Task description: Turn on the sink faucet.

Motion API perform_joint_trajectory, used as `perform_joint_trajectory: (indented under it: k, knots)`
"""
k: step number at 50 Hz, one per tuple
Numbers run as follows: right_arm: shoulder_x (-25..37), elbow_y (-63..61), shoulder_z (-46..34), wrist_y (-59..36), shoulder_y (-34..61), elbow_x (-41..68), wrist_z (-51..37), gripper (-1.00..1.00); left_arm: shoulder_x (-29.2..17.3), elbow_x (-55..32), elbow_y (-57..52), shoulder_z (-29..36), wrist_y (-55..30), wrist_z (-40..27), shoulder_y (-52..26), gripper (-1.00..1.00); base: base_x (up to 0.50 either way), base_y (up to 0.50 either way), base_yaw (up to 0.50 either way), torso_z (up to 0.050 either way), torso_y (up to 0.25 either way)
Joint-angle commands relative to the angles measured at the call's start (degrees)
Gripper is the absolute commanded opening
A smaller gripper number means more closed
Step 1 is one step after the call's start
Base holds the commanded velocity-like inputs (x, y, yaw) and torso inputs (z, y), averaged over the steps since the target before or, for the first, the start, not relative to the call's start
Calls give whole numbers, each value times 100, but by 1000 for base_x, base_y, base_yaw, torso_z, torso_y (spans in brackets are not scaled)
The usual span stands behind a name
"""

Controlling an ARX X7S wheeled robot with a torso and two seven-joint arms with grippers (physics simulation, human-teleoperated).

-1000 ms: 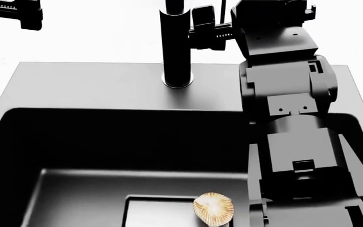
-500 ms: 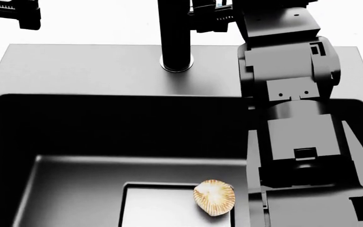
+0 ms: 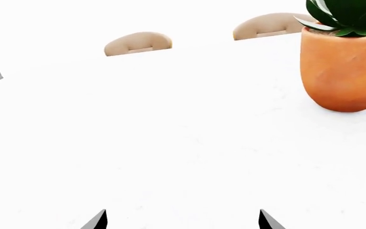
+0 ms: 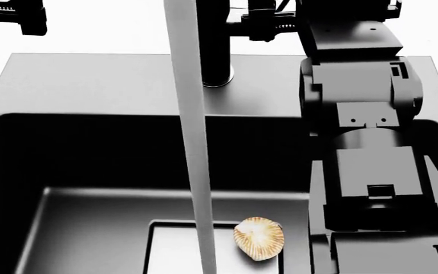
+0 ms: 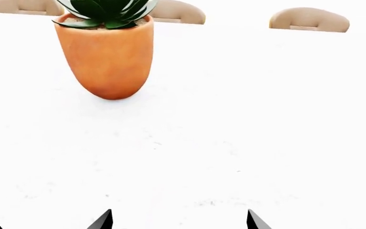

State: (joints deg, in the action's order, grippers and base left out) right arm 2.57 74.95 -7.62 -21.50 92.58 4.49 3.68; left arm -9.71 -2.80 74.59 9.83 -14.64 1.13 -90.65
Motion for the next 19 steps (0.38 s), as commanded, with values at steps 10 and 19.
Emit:
perform_joint_trajectory:
  k: [10, 19]
  knots:
    - [148, 3, 49, -12, -36, -424, -202, 100, 65, 35, 27, -194, 29, 10, 34, 100, 0, 0, 0, 0, 0]
    - [147, 3, 144, 9, -55, -373, -203, 100, 63, 45, 27, -240, 43, 8, 93, 100, 0, 0, 0, 0, 0]
